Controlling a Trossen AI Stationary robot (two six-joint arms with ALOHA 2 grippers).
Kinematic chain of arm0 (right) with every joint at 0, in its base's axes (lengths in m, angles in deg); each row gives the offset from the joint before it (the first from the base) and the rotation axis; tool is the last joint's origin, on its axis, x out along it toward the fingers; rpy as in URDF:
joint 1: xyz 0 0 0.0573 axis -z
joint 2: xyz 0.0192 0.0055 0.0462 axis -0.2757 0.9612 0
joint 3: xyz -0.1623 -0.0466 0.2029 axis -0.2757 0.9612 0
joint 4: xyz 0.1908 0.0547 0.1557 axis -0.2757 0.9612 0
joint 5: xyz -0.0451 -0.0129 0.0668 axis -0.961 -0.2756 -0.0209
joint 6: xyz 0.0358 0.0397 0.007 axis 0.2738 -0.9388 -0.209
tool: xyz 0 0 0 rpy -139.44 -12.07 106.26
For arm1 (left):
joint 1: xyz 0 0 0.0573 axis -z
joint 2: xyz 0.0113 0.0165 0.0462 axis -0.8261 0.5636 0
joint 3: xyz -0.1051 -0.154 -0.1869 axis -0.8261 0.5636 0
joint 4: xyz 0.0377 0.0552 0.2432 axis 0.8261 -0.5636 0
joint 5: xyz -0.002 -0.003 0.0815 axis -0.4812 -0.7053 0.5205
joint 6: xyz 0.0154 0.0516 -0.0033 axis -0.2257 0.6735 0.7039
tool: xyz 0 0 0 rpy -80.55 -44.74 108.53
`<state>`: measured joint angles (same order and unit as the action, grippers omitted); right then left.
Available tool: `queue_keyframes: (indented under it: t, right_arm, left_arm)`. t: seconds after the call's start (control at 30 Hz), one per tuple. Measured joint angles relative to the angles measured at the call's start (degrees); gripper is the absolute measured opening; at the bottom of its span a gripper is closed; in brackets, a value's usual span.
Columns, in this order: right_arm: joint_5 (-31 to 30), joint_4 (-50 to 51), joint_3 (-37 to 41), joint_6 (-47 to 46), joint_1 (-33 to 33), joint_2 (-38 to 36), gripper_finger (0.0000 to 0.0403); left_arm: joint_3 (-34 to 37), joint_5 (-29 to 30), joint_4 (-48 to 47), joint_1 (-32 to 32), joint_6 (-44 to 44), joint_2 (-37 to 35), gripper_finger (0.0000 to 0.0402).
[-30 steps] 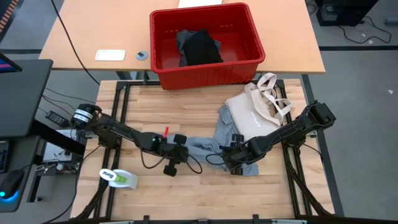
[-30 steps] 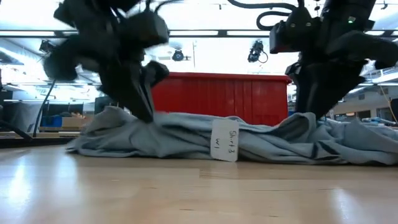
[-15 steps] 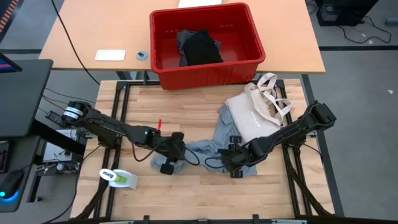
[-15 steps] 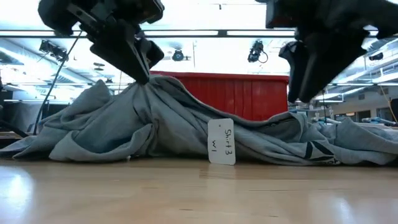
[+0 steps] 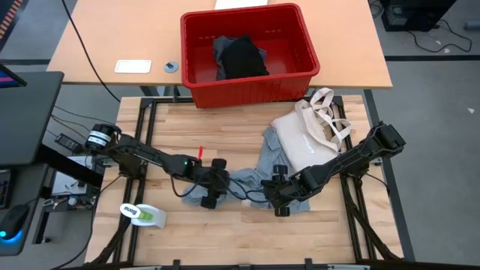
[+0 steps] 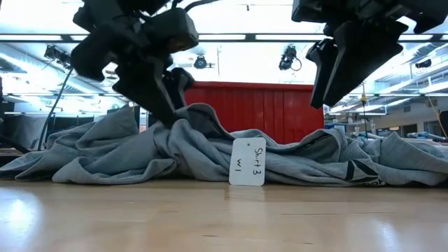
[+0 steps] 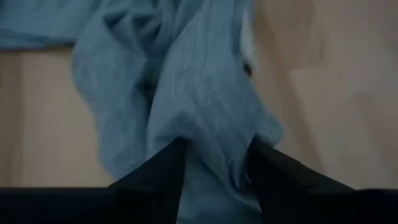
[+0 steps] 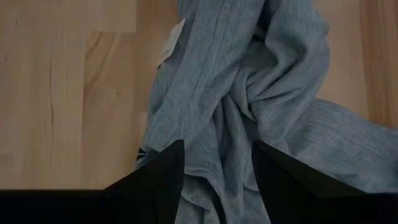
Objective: Fold Laundry from Bin
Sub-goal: Fold the gray shirt
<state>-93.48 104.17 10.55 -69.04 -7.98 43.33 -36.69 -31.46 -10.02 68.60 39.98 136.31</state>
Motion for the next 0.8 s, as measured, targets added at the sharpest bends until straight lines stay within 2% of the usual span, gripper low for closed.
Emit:
queue_keyframes:
  t: [0.1,0.43,0.5,0.63,0.73,0.8]
  right_arm:
    - [0.0,0.0,0.0,0.0,0.0,0.0,0.0195]
    - [-1.0,-0.2,0.0,0.0,0.1,0.0,0.0195]
    - [-0.9,-0.3,0.0,0.1,0.1,0.0,0.0195]
    - [-1.7,-2.3,0.0,1.5,0.1,0.0,0.0195]
    - [-3.8,-3.7,0.0,1.9,0.0,0.0,0.0195]
    - [-4.7,-4.7,0.0,2.0,0.0,0.0,0.0195]
  left_arm:
    - [0.0,-1.6,2.3,0.0,-1.6,-0.6,0.0183]
    - [-0.1,-0.8,3.1,-0.4,-0.1,-1.0,0.0183]
    - [-0.7,2.0,2.5,-0.6,0.8,-1.0,0.0183]
    - [-1.6,11.3,1.4,-0.8,4.4,-1.0,0.0179]
    - [-1.6,12.5,1.0,-1.0,6.6,-1.0,0.0159]
    - [-1.6,11.9,-0.1,-0.9,6.8,-1.0,0.0131]
